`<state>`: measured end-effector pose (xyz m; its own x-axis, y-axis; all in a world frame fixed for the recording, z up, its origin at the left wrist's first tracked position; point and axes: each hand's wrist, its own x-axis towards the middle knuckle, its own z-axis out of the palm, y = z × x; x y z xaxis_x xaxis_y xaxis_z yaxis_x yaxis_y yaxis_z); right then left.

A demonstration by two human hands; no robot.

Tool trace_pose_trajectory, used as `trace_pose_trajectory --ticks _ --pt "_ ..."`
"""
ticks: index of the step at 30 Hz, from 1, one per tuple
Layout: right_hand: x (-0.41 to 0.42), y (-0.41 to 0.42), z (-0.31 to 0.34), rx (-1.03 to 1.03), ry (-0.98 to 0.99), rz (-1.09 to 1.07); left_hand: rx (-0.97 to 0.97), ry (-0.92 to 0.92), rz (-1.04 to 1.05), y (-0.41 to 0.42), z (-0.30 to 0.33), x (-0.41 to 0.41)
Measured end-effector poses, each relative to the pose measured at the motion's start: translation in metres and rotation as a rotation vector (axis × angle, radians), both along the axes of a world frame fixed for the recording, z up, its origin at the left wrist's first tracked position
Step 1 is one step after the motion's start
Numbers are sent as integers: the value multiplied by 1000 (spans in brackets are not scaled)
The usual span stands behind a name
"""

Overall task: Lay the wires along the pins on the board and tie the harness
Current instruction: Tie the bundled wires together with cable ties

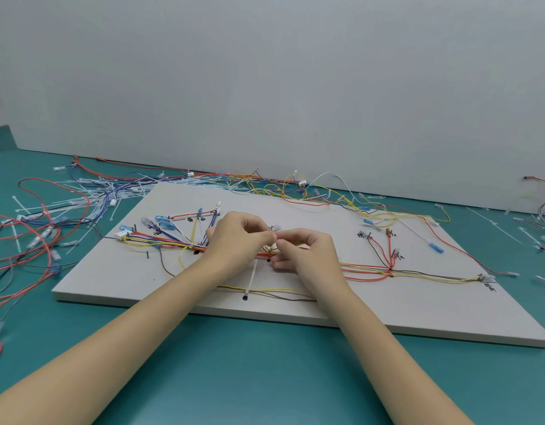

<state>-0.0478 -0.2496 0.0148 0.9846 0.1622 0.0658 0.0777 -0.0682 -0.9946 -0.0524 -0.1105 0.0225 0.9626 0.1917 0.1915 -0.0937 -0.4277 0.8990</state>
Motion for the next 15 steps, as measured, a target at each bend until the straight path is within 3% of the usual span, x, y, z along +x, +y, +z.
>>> trace_pose_trajectory --ticks 11,15 --pt "2 4 -9 -98 -177 -79 89 -37 99 -5 -3 -1" --pt "4 4 -11 -152 -214 -59 -4 28 34 -3 0 -2"
